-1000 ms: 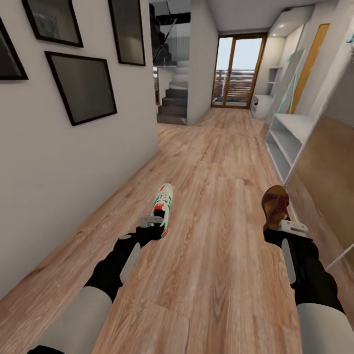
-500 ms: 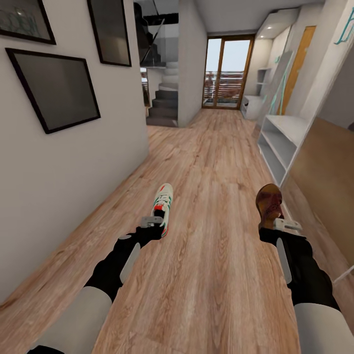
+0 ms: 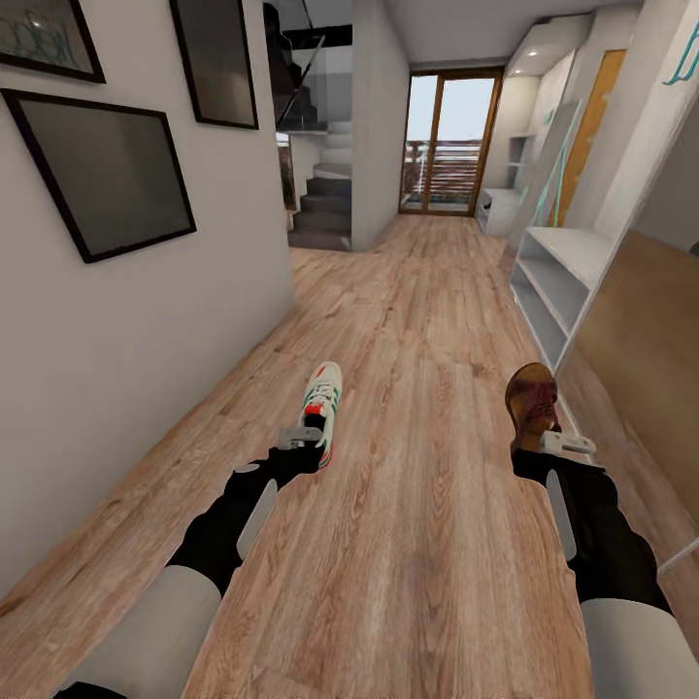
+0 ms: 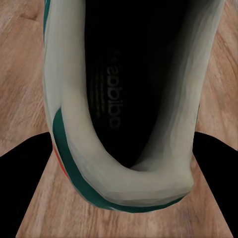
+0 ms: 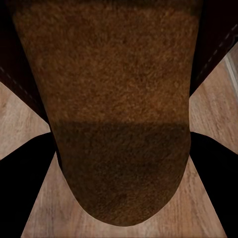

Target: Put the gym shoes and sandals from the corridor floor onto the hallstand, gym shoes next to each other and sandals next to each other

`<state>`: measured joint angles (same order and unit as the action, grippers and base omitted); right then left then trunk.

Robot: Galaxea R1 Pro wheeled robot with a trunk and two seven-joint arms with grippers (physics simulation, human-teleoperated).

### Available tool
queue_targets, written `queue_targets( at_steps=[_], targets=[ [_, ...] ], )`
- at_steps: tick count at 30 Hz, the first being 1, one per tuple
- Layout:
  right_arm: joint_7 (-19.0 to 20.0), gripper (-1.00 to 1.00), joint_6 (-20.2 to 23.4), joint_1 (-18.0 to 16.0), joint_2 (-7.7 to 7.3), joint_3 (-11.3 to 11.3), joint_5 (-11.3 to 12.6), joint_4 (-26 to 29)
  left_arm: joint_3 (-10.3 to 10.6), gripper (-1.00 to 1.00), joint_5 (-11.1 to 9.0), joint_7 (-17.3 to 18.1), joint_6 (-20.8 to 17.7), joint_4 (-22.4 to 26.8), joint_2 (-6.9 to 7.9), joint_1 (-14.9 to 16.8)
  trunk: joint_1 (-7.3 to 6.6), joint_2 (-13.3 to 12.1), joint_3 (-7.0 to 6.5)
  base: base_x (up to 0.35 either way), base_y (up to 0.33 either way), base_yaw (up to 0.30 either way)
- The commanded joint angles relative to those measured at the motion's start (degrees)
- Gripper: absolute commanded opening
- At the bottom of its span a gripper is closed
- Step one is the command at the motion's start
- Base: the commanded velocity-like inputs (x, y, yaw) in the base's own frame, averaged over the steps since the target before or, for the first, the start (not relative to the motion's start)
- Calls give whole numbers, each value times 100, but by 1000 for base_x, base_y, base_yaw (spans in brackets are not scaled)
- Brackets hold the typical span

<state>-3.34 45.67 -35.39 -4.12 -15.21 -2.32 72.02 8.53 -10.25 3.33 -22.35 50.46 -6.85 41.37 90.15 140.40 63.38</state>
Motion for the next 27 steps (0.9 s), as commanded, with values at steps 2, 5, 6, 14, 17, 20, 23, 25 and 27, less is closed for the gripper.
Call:
queue_targets(
  at_steps=[2, 5, 6, 14, 17, 20, 23, 25, 27],
  targets=[
    [0, -100, 30, -3, -1, 1, -22, 5, -1, -100, -46, -1, -33, 7, 0, 2, 43, 84, 41, 0, 0, 0],
    [0, -100, 30, -5, -1, 1, -22, 6, -1, -100, -47, 0, -33, 7, 0, 2, 43, 84, 41, 0, 0, 0],
    [0, -100, 30, -7, -1, 1, -22, 5, -1, -100, -47, 0, -33, 7, 0, 2, 43, 84, 41, 0, 0, 0],
    [0, -100, 30, -3, -1, 3, -22, 7, -1, -100, -48, -1, -33, 7, 0, 2, 43, 84, 41, 143, 0, 0],
    [0, -100, 30, -3, -1, 1, -22, 5, -1, -100, -48, 0, -33, 7, 0, 2, 43, 84, 41, 328, 0, 0],
    [0, -100, 30, -4, -1, 3, -22, 6, -1, -100, -48, 1, -33, 4, 0, 2, 43, 84, 41, 341, 0, 0],
    [1, -100, 30, -5, -1, 3, -22, 6, -1, -100, -48, 1, -33, 3, 0, 2, 43, 84, 41, 344, 0, -2],
    [0, -100, 30, -4, -1, 2, -22, 6, -1, -100, -48, 1, -33, 3, 0, 2, 43, 84, 37, 345, 0, -56],
    [0, -100, 30, -3, -1, 4, -22, 5, -1, -100, -48, 1, -33, 4, 0, 2, 43, 84, 28, 345, 0, -127]
  ],
)
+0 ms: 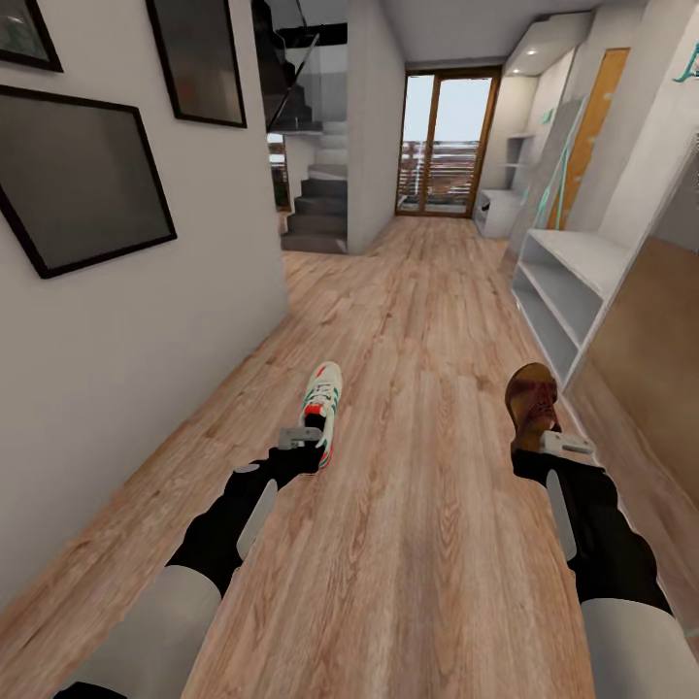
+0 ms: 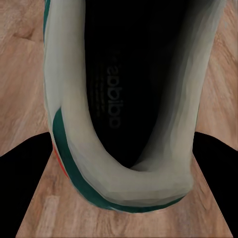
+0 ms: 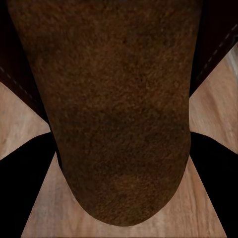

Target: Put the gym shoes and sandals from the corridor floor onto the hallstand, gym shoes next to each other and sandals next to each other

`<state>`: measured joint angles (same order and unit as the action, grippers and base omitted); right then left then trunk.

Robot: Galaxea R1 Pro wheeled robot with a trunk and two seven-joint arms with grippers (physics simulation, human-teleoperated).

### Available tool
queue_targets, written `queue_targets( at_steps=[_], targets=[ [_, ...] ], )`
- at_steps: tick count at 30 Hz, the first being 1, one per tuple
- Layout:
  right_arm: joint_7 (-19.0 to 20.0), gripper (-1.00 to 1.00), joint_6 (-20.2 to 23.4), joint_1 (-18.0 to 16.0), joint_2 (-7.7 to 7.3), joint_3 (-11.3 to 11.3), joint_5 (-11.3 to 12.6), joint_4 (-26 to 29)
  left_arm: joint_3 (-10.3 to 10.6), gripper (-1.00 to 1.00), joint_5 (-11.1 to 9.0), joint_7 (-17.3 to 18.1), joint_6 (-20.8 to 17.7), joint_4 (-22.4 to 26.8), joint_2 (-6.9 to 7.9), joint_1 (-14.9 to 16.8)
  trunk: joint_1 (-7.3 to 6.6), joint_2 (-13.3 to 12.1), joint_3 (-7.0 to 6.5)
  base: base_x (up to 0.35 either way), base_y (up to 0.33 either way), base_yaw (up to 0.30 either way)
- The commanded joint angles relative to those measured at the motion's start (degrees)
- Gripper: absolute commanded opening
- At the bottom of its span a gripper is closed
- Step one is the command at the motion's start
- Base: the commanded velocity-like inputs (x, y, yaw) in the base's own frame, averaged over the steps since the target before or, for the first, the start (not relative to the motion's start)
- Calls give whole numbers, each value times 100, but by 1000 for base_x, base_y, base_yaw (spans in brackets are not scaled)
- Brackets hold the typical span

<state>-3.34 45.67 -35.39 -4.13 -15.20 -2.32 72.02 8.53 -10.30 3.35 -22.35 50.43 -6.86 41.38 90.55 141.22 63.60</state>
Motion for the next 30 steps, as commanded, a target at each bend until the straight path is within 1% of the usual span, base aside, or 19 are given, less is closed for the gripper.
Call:
queue_targets(
  at_steps=[1, 6, 15, 22, 30],
  targets=[
    [0, -100, 30, -3, -1, 3, -23, 5, -1, -100, -42, -1, -33, 8, 0, 2, 3, 2, 0, 345, 0, -156],
    [0, -100, 30, -4, -1, 6, -23, 5, -1, -100, -42, -1, -33, 9, 0, 2, 3, 2, -22, 345, 0, -126],
    [0, -100, 30, -3, -1, 8, -23, 5, -1, -100, -42, -1, -33, 7, 0, 2, 3, 2, -26, 345, 0, -16],
    [5, -100, 30, -4, -1, 8, -19, 5, -3, -100, -42, -1, -33, 7, 0, 2, 3, 2, -26, 345, 0, -158],
    [2, -100, 30, -4, 5, 8, -14, 5, -5, -100, -42, -1, -33, 7, 0, 2, 3, 2, -26, 345, 0, -12]
  ],
)
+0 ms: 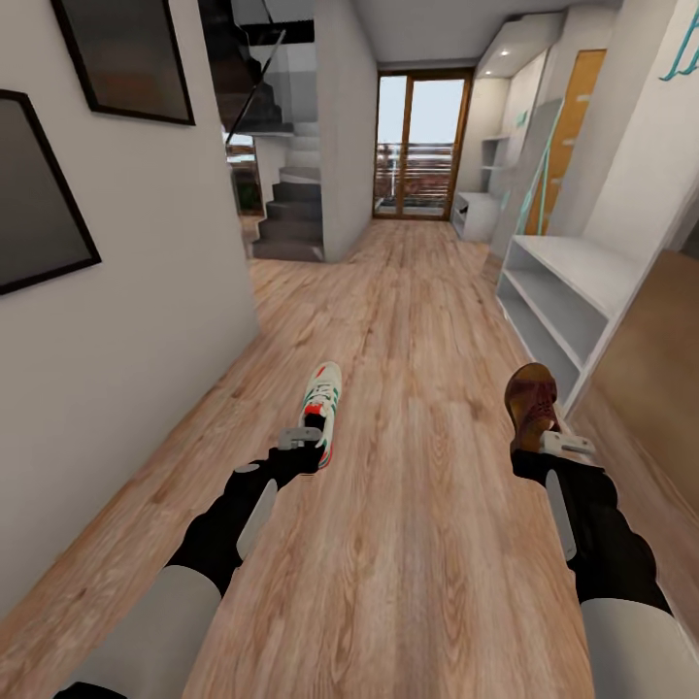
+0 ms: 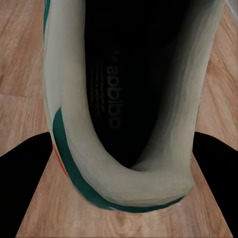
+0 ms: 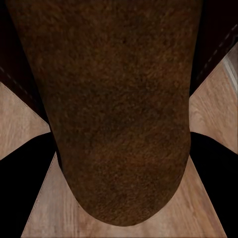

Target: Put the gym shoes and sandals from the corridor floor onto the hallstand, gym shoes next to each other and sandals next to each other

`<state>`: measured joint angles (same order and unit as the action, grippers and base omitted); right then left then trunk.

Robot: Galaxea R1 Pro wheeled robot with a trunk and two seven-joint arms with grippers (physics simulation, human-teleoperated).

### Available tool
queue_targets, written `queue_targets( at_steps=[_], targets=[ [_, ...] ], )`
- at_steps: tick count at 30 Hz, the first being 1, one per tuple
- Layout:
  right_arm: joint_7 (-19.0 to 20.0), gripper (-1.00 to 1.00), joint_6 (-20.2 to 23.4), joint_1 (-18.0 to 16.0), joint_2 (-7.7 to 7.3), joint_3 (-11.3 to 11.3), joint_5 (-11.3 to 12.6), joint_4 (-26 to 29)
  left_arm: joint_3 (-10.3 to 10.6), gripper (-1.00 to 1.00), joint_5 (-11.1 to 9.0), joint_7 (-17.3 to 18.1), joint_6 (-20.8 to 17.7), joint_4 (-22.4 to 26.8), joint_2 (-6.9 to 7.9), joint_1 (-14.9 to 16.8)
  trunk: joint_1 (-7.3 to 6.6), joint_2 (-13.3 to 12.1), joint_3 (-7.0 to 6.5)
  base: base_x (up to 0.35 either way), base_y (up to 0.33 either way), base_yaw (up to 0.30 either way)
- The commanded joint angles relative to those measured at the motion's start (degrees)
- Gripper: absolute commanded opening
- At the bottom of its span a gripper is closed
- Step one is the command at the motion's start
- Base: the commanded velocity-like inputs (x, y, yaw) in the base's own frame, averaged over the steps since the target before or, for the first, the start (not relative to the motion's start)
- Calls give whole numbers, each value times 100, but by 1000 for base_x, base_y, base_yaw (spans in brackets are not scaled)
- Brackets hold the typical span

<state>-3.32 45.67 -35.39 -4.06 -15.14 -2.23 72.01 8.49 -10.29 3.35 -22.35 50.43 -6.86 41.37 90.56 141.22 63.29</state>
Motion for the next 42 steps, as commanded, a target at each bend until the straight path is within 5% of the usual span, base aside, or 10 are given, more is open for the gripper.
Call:
queue_targets(
  at_steps=[1, 42],
  targets=[
    [-1, -100, 30, -3, 0, 2, -23, 6, -2, -100, -43, -1, -33, 7, 0, 2, 2, 2, 5, 345, 0, -1],
    [7, -100, 30, -5, -7, -6, -41, 11, -4, -100, -50, -1, -33, 7, 0, 2, 2, 2, 5, 345, -36, 0]
  ],
)
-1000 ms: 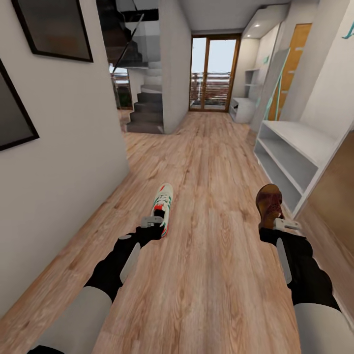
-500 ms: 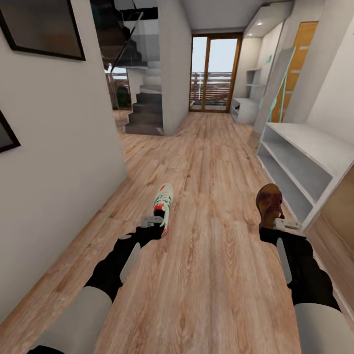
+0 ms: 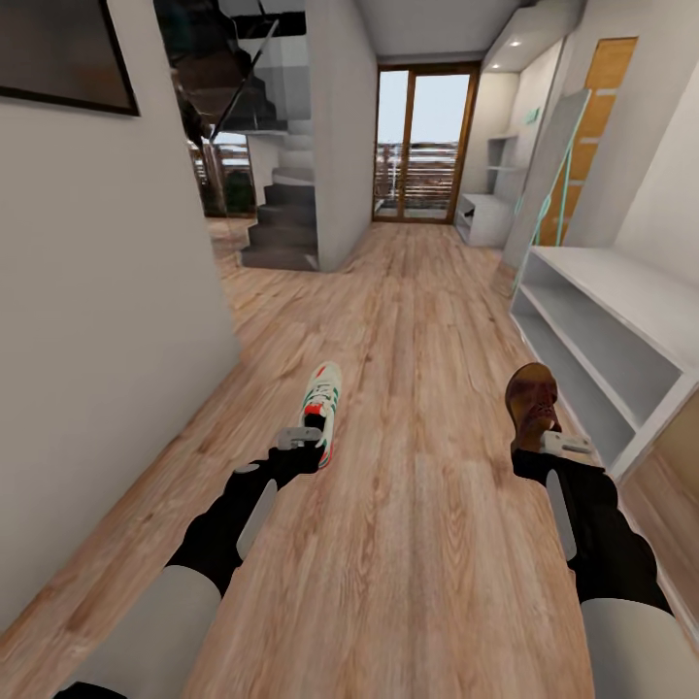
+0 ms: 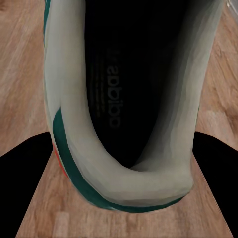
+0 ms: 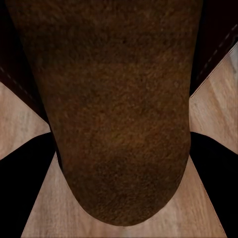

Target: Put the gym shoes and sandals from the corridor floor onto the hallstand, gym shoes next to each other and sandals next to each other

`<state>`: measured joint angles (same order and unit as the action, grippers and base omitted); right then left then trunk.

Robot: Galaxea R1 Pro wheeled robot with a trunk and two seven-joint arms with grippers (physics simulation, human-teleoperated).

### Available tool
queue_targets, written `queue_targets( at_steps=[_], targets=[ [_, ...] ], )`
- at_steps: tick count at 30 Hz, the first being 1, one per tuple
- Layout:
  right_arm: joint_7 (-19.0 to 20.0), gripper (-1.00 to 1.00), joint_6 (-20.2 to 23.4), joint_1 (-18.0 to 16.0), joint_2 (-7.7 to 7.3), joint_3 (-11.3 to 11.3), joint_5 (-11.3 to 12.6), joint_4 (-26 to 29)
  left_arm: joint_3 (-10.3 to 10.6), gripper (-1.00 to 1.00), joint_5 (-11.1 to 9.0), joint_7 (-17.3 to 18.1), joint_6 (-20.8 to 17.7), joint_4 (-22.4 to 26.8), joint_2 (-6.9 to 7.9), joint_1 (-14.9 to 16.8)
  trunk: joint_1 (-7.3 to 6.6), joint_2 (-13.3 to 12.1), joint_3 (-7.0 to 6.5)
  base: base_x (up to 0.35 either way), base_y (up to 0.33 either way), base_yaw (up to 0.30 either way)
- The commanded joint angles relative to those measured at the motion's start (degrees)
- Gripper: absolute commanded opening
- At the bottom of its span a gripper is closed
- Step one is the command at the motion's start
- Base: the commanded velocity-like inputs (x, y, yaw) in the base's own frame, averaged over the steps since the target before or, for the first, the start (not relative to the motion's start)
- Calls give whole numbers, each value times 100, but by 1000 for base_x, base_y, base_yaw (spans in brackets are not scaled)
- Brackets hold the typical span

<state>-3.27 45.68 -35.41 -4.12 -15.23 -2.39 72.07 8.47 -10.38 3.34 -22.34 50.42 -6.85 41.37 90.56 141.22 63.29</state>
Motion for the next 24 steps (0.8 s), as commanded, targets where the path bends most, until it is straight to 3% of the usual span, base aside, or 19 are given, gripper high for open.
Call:
queue_targets(
  at_steps=[1, 9, 24],
  targets=[
    [1, -100, 29, -2, -1, 4, -24, 5, -2, -100, -42, 0, -34, 6, -1, 3, 2, 2, 5, 343, -147, 0],
    [1, -100, 29, -3, -1, 10, -24, 3, -3, -100, -43, 0, -34, 5, -1, 3, 2, 2, 5, 343, -107, 0],
    [0, -100, 29, -2, -1, 11, -24, 4, -6, -100, -43, 0, -34, 7, 1, 3, 2, 2, 5, 346, -6, 0]
  ],
)
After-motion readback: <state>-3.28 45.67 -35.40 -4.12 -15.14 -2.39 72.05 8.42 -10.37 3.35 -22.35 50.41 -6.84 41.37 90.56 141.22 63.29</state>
